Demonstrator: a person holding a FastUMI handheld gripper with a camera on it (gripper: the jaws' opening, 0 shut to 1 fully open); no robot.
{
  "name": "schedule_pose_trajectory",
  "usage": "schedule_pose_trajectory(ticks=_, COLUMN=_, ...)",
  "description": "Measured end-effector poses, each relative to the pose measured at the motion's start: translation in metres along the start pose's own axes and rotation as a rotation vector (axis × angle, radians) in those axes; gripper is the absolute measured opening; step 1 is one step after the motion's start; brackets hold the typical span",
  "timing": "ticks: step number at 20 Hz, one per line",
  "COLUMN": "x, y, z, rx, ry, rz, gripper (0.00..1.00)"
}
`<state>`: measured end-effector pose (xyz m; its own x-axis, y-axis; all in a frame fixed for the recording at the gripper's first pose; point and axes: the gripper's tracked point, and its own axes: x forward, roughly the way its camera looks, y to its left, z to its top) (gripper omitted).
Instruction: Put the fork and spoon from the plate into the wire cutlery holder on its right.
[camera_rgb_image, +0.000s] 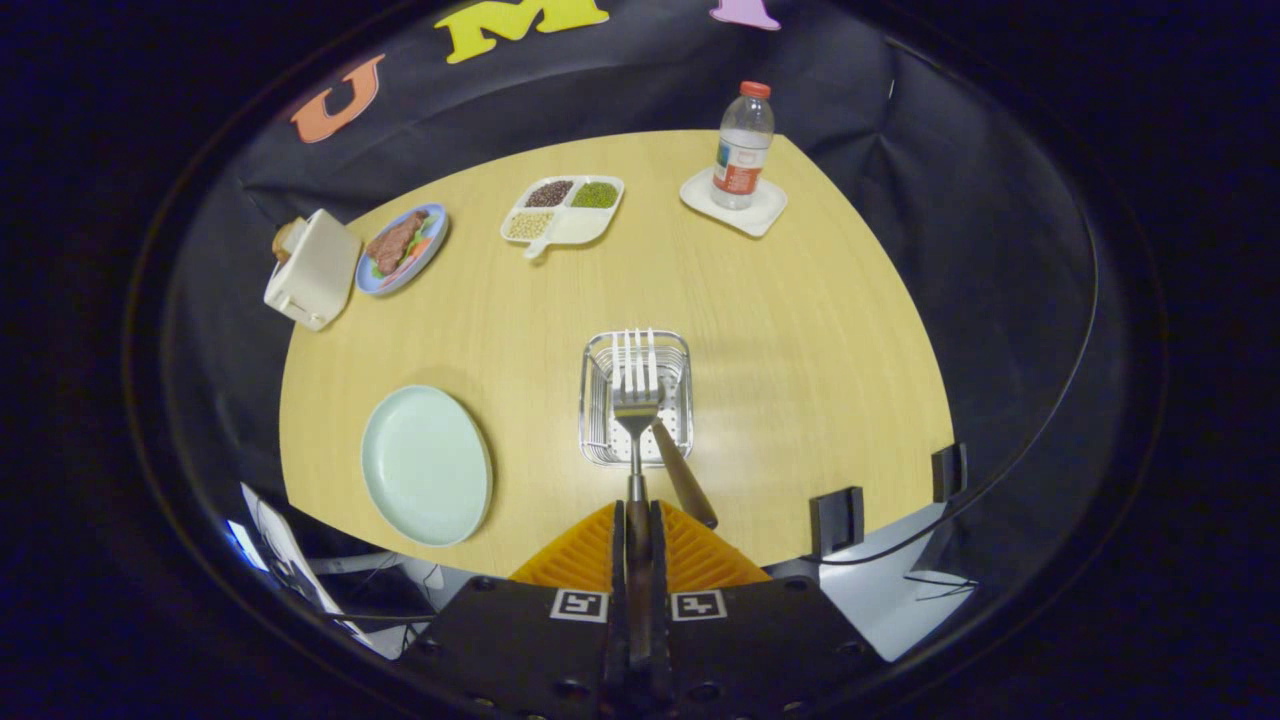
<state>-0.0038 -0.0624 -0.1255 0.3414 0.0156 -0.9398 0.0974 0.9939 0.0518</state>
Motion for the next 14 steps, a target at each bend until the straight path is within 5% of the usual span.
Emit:
schedule_pose_trajectory(ticks=6, x=-0.007, y=0.001, z=0.006, rx=0.024, ry=-0.02, rz=0.032, gripper=0.07)
schedule_pose_trajectory(ticks=9, x=-0.012, y=0.003, z=0.008, rx=0.042, ry=-0.049, rz=0.058, gripper=0.67)
schedule_pose_trajectory(ticks=14, x=-0.023, y=0.0, z=0.015, rx=0.066, ry=-0.123, rz=0.045, gripper=0.96)
